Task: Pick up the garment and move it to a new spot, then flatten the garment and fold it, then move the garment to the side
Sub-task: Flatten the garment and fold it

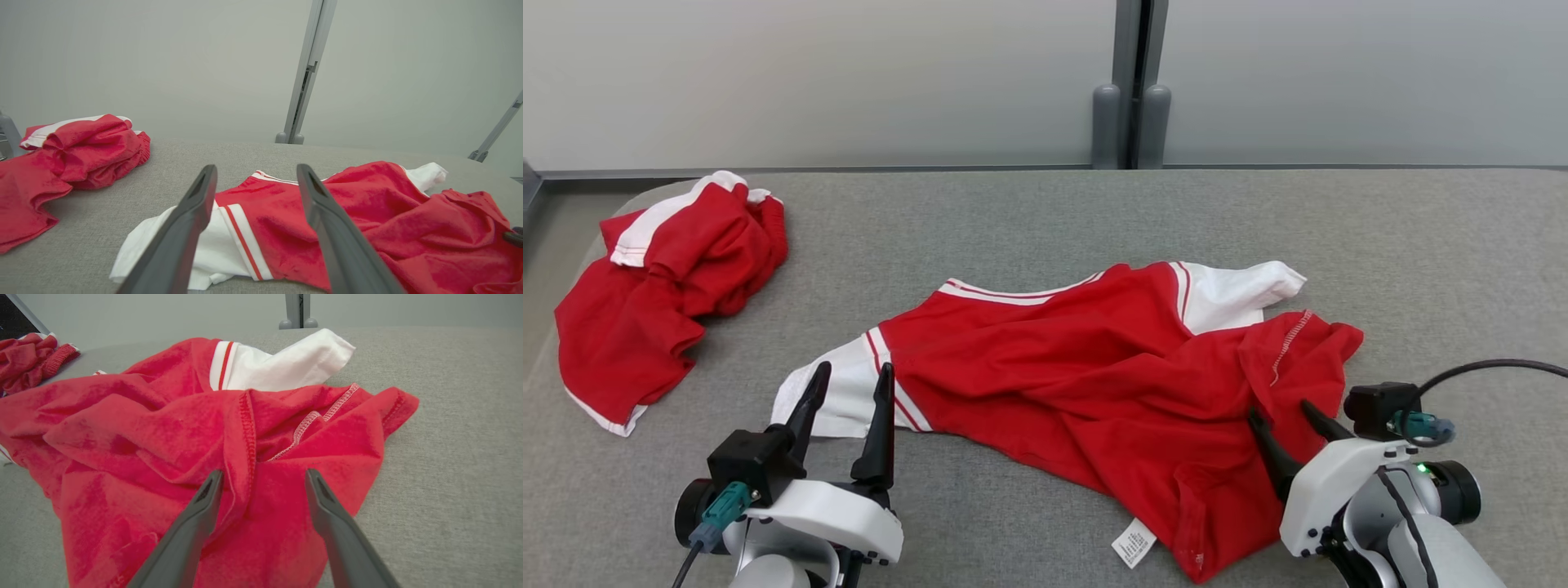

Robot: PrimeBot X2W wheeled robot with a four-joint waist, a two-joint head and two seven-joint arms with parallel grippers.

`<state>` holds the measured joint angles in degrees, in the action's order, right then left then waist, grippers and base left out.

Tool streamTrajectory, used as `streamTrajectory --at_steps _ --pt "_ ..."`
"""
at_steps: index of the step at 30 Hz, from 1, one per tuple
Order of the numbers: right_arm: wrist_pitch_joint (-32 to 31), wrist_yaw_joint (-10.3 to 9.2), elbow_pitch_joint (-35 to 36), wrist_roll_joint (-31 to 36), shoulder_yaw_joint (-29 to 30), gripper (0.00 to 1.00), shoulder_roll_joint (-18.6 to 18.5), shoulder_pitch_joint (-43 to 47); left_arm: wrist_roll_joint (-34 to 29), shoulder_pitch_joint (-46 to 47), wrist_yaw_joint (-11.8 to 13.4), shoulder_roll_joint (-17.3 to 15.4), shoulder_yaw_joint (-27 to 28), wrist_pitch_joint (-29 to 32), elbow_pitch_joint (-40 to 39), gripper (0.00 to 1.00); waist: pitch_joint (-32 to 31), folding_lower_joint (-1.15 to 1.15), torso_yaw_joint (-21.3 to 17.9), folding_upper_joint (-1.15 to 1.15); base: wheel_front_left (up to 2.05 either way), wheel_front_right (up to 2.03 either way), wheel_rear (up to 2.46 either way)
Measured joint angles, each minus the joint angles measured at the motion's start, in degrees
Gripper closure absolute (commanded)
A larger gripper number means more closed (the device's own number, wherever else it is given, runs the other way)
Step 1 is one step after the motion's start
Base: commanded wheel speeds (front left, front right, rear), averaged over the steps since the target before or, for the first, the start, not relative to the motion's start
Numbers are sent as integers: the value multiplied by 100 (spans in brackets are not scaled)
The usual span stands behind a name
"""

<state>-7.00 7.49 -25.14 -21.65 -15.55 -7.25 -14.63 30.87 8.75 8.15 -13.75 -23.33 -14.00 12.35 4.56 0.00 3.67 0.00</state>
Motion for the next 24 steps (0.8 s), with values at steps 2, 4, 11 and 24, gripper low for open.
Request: streamTrajectory --at_steps 2,4,11,24 --pt "-100 0 -120 -60 -49 17 0 -48 19 2 -3 18 -2 -14 36 0 10 0 49 0 0 0 0" --pt "-105 0 -189 -112 -97 78 -4 -61 33 4 -9 22 4 -16 65 0 25 0 80 0 0 0 0" --pt "275 0 -146 -238 -32 100 -27 -111 40 16 -52 -9 32 -38 125 0 43 0 13 0 0 0 0" --pt "302 0 398 -809 733 100 -464 498 59 39 -102 -4 -80 -4 171 0 29 0 -267 0 0 0 0"
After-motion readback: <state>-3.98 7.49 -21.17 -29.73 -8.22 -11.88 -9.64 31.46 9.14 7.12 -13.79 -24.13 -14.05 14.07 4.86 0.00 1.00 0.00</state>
